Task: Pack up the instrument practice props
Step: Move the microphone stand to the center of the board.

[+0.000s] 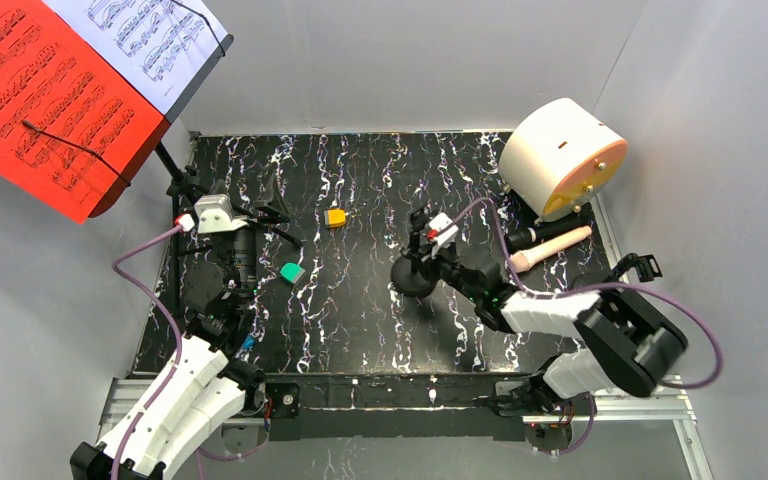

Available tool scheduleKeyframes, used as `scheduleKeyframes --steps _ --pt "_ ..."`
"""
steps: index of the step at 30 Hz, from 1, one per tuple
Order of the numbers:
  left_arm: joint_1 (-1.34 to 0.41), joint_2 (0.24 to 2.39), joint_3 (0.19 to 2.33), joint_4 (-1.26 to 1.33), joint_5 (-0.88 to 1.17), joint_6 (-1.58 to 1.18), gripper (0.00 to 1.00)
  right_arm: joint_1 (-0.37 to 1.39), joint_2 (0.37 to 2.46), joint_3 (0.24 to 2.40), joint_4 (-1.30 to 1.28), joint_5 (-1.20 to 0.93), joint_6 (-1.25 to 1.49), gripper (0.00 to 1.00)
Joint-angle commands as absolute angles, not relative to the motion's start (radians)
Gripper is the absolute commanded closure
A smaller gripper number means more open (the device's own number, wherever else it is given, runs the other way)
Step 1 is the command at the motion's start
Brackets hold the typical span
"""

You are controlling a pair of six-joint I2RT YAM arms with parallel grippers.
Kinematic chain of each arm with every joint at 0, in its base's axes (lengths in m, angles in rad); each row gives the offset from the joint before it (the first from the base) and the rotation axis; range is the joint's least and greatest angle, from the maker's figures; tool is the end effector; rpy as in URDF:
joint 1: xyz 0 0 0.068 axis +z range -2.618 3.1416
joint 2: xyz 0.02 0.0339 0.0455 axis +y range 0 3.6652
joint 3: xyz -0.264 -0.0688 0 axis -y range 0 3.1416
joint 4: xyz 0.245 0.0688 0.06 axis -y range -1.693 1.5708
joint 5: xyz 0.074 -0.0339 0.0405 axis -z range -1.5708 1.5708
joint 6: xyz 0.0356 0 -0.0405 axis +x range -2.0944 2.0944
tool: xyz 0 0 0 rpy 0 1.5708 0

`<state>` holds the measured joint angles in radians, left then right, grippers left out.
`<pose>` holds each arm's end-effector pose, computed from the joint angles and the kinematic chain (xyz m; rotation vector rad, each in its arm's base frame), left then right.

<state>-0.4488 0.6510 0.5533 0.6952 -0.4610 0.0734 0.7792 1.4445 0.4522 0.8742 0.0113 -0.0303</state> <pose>0.1395 -0.0496 0.3689 -0.1625 1.0307 -0.1165 0.1993 0.1963 0.1902 -0.6691 1.5837 0.5496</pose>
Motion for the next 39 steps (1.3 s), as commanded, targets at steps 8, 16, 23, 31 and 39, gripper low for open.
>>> scheduleKeyframes --steps 8,16,23,31,39 --pt "-0.443 0.646 0.549 0.725 -0.442 0.045 0.02 0.762 1.012 0.301 0.607 0.575 0.163 0.99" --pt "-0.443 0.648 0.548 0.724 -0.44 0.039 0.02 0.73 0.779 0.23 0.469 0.8 0.191 0.99" --pt "-0.443 0.65 0.548 0.724 -0.441 0.04 0.02 0.704 0.71 0.256 0.256 0.904 0.273 0.99" --pt "-0.443 0.654 0.548 0.724 -0.439 0.037 0.02 0.666 0.636 0.249 0.129 0.942 0.305 0.99" --pt "-0.444 0.652 0.548 0.724 -0.44 0.038 0.02 0.546 0.641 0.275 0.068 0.958 0.314 0.99"
